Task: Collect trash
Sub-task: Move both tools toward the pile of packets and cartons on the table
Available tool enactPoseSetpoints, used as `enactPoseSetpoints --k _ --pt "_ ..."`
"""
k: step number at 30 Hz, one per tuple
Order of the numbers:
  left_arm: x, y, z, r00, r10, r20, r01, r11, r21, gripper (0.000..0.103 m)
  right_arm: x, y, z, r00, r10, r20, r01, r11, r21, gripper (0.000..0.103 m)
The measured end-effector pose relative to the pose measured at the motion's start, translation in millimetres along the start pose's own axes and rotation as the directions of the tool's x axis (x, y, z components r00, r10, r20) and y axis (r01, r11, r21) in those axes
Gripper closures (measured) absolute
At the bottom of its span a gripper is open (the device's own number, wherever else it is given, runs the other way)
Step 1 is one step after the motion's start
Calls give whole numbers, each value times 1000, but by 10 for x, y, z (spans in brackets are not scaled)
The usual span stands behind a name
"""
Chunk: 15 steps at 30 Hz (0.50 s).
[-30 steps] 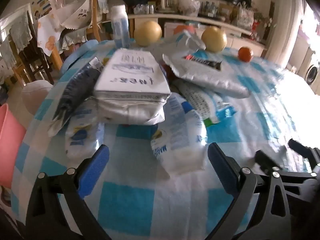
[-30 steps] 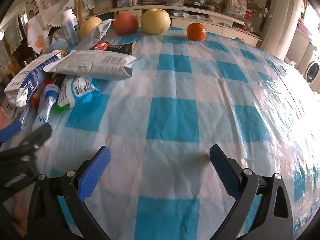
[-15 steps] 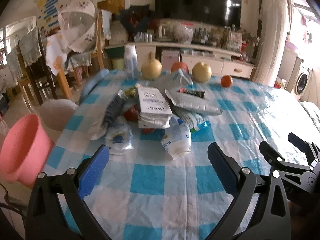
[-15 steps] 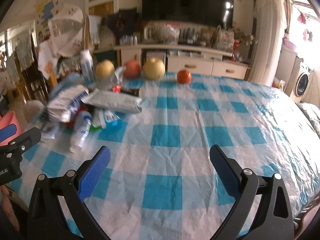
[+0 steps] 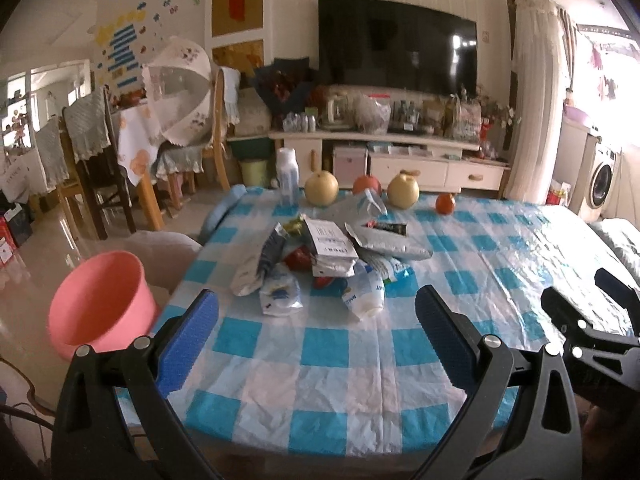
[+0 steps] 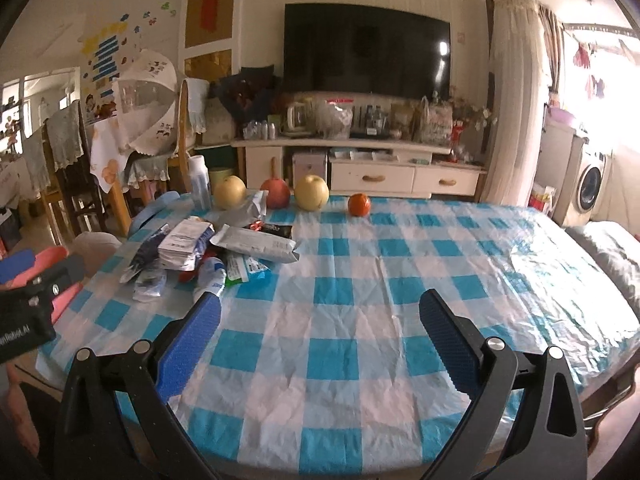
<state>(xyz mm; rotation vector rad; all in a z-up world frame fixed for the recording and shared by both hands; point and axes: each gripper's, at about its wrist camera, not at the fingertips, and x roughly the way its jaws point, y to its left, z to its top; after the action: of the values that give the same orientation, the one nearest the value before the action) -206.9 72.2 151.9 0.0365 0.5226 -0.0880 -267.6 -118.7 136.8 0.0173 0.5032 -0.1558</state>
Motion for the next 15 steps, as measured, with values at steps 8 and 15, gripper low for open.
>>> enactPoseSetpoints --k 8,15 --pt "-359 70 7 996 47 70 -48 999 19 4 -352 86 16 999 -17 46 17 1000 -11 5" --pt "-569 121 57 992 59 116 -61 998 12 4 -611 124 9 993 -12 118 15 1000 -22 5"
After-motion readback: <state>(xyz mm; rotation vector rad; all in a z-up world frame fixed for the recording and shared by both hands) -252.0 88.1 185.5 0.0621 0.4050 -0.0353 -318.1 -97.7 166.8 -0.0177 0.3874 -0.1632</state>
